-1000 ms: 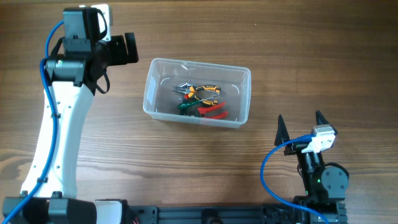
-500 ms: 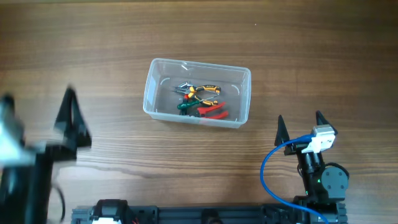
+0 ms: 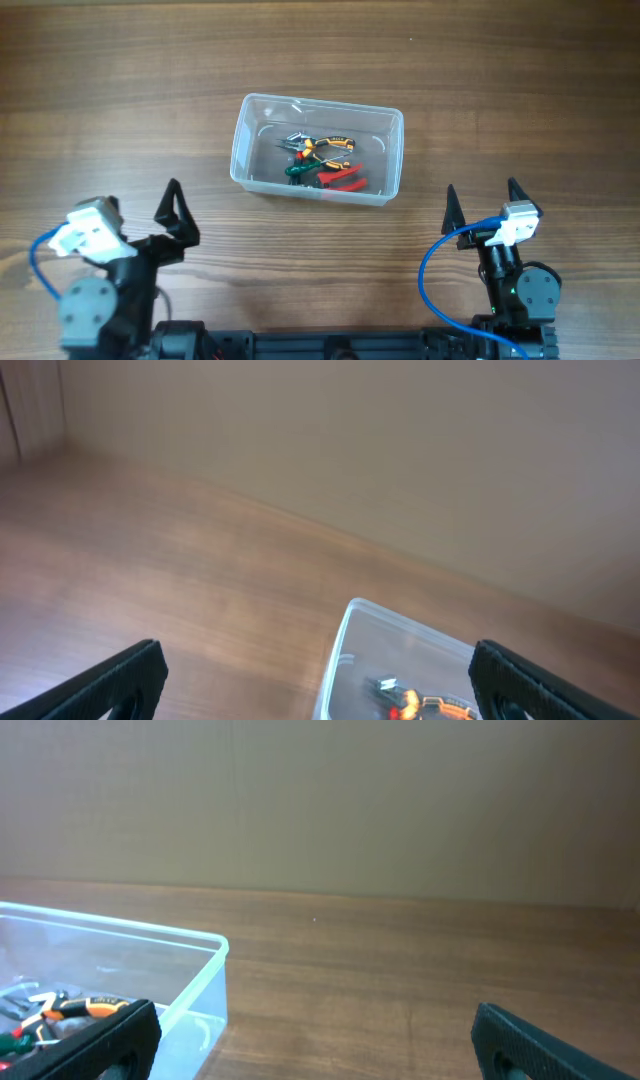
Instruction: Pack container
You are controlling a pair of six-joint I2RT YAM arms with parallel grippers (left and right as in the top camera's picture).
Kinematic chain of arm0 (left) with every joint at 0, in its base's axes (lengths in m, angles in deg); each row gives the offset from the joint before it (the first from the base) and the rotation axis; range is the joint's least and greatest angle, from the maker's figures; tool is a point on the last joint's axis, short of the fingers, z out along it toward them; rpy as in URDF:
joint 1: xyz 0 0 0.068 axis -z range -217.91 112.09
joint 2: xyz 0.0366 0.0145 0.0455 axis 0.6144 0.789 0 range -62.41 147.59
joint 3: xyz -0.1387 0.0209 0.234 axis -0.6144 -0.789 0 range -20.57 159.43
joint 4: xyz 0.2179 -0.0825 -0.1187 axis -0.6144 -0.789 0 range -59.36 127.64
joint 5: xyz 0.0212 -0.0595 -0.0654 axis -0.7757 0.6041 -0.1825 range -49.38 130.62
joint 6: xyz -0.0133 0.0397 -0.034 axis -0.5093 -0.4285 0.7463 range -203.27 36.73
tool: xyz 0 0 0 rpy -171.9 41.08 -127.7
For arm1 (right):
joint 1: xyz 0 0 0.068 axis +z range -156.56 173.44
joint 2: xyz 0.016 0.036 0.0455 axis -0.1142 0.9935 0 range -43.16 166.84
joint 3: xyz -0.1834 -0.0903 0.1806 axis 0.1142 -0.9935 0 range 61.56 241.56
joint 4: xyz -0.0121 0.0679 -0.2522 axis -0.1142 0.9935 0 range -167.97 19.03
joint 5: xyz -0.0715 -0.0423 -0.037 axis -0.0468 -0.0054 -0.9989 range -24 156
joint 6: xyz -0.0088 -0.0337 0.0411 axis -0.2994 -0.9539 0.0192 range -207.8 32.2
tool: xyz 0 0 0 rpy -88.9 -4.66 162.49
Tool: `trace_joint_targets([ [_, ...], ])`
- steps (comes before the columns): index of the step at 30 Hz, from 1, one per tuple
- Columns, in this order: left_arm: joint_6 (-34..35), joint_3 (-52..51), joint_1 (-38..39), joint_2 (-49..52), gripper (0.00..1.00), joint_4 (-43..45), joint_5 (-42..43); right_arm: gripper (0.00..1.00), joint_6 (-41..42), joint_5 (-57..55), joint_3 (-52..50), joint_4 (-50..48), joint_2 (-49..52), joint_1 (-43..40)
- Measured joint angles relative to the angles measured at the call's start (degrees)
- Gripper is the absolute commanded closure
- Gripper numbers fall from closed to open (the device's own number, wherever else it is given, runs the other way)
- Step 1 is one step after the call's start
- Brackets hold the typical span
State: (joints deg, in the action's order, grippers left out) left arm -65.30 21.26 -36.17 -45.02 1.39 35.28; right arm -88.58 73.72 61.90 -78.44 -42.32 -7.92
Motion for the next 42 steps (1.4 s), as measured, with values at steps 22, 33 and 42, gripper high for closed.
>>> trace_joint_targets([
  [22,5.5,-30.7,-0.4,-16.0,0.0,8.2,0.0,0.0,0.0,0.0,0.0,0.0,0.0,0.0],
  [33,3.7,-32.2,-0.6,-16.5,0.0,7.4,-0.9,0.0,0.0,0.0,0.0,0.0,0.0,0.0],
  [42,-14.3,-32.2,-0.6,-16.5,0.0,8.0,-1.1,0.0,0.0,0.0,0.0,0.0,0.0,0.0],
])
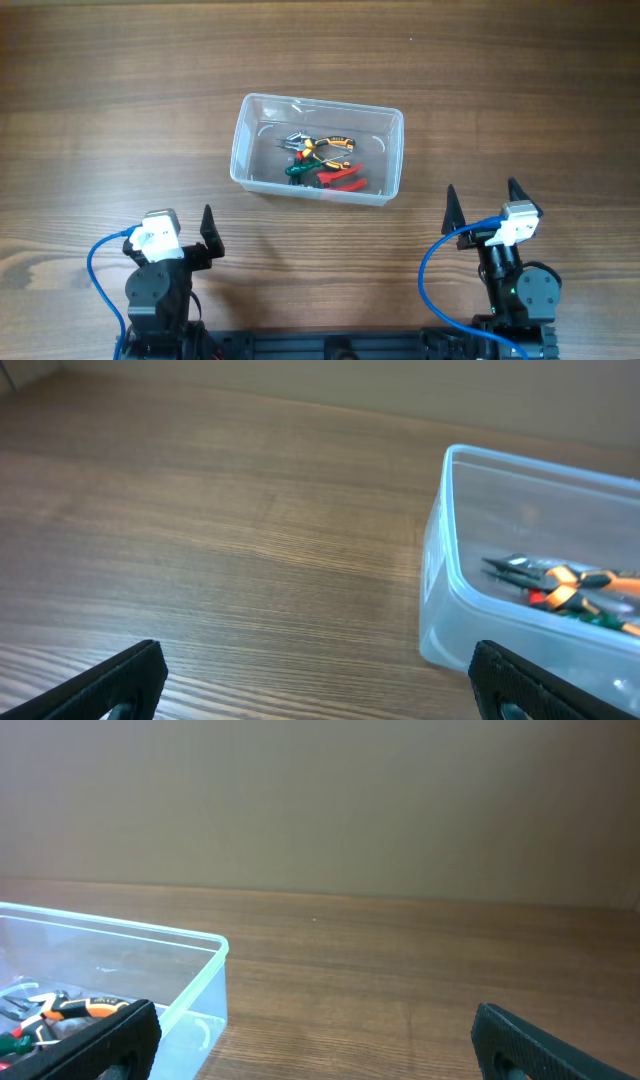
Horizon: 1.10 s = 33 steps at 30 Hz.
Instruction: Pack container
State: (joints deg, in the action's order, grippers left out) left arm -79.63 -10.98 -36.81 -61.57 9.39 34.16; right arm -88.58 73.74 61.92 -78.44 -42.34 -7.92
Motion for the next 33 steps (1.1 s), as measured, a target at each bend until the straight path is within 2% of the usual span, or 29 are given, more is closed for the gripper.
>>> trace_joint_targets([
  [8,-3.6,0.0,0.0,0.0,0.0,-0.9,-0.2,0.0,0.0,0.0,0.0,0.0,0.0,0.0],
  [13,-3.8,-0.2,0.0,0.0,0.0,-5.6,-0.2,0.0,0.0,0.0,0.0,0.0,0.0,0.0],
  [33,-3.8,-0.2,0.0,0.0,0.0,-5.7,-0.2,0.0,0.0,0.0,0.0,0.0,0.0,0.0],
])
